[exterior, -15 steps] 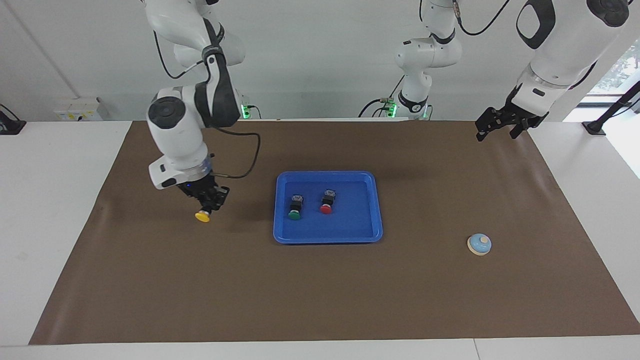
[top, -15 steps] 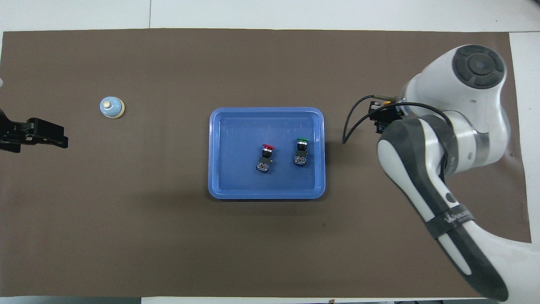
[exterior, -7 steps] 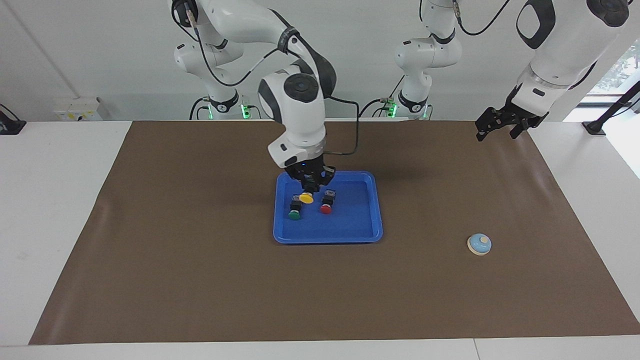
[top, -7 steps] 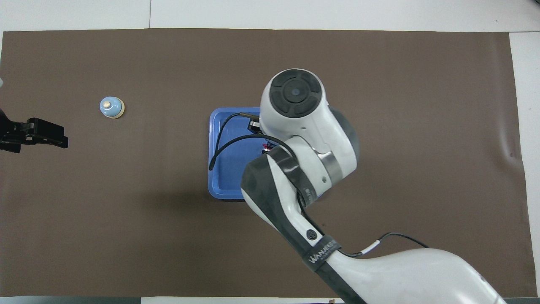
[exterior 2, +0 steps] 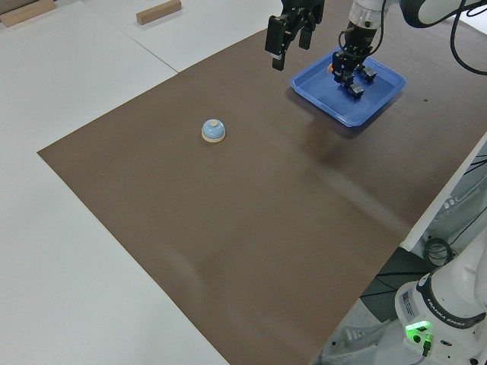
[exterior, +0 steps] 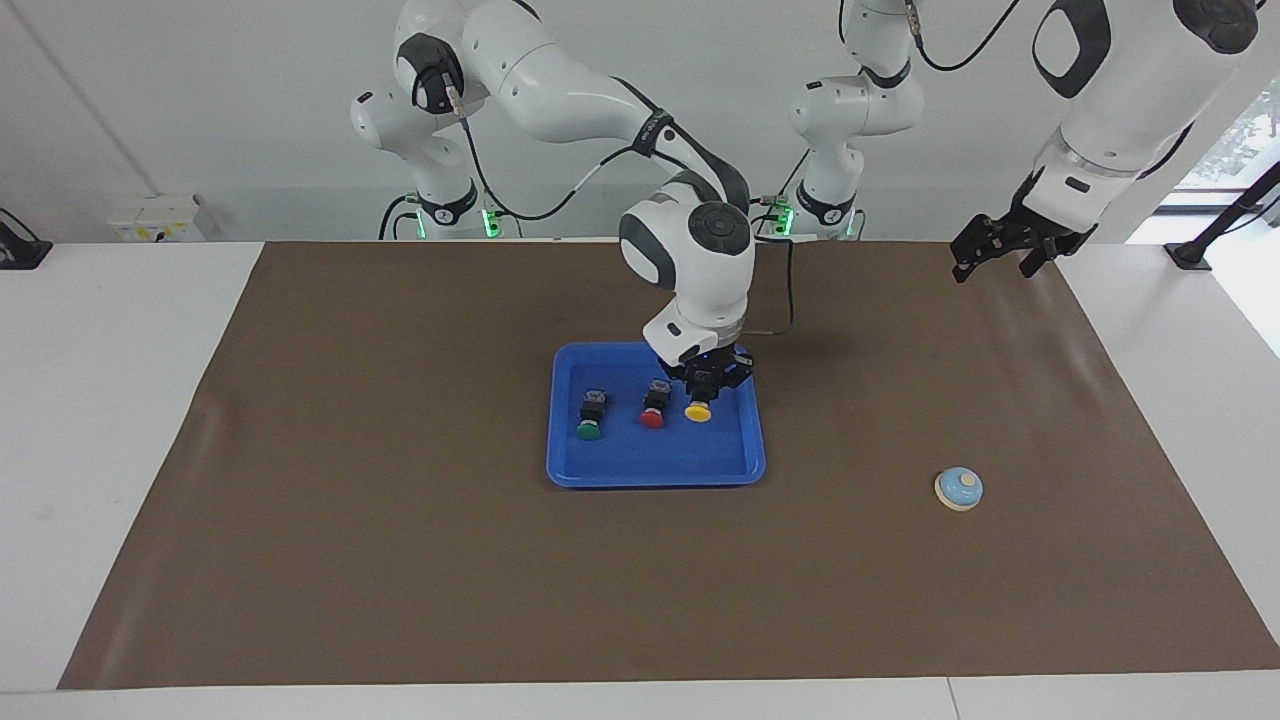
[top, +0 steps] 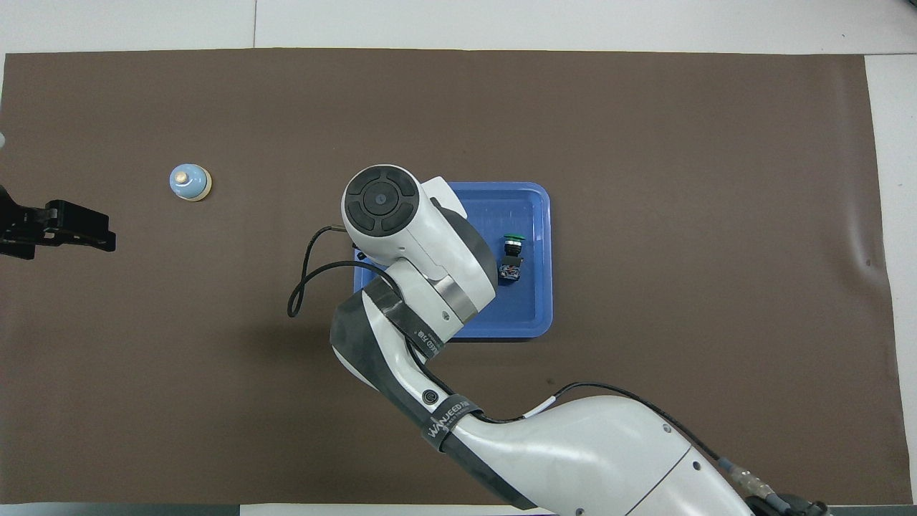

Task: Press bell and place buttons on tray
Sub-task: 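Place the yellow button in the tray beside the red one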

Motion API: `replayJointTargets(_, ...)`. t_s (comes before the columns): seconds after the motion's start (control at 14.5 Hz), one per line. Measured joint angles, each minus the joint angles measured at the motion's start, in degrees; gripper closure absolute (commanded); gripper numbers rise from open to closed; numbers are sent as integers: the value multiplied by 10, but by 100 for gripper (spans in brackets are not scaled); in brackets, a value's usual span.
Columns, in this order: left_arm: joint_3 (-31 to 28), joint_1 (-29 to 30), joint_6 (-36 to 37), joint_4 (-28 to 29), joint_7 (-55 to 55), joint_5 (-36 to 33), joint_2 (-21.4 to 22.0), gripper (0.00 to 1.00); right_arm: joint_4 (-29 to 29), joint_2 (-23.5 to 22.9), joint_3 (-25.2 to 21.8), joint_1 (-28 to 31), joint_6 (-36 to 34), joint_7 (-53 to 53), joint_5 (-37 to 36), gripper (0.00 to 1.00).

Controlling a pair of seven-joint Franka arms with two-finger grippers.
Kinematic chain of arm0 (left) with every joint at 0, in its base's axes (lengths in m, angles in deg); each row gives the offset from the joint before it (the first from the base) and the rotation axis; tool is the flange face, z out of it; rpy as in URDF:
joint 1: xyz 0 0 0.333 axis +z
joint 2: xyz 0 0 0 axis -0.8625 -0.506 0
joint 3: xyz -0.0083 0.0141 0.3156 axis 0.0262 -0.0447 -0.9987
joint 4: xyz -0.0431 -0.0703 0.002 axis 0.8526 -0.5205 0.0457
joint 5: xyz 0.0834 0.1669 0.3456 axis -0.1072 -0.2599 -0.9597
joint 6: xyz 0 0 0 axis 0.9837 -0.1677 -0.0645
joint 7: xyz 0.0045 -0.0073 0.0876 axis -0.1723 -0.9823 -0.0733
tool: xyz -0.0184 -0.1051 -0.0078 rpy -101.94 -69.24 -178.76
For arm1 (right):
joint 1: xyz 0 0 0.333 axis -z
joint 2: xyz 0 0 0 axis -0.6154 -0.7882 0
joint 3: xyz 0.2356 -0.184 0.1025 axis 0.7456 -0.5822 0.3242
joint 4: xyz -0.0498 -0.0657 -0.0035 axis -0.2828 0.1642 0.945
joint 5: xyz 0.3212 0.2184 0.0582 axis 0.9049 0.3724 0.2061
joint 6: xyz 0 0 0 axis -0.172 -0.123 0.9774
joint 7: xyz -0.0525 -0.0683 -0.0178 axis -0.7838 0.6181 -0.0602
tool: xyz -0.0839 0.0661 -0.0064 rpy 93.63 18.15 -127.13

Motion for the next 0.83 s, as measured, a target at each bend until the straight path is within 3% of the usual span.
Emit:
replayJointTargets(0.48,0,0,0,0,0,0,0,0,-12,-26,0,-23,24,-24,-1,100)
replayJointTargets(0.55,0,0,0,0,0,0,0,0,-13,-27,0,-23,24,-24,-1,76)
replayJointTargets(0.62,0,0,0,0,0,0,0,0,-14,-27,0,-23,30,-24,-1,4)
replayJointTargets(0.83,0,0,0,0,0,0,0,0,-36,-27,0,-24,68,-25,-1,0)
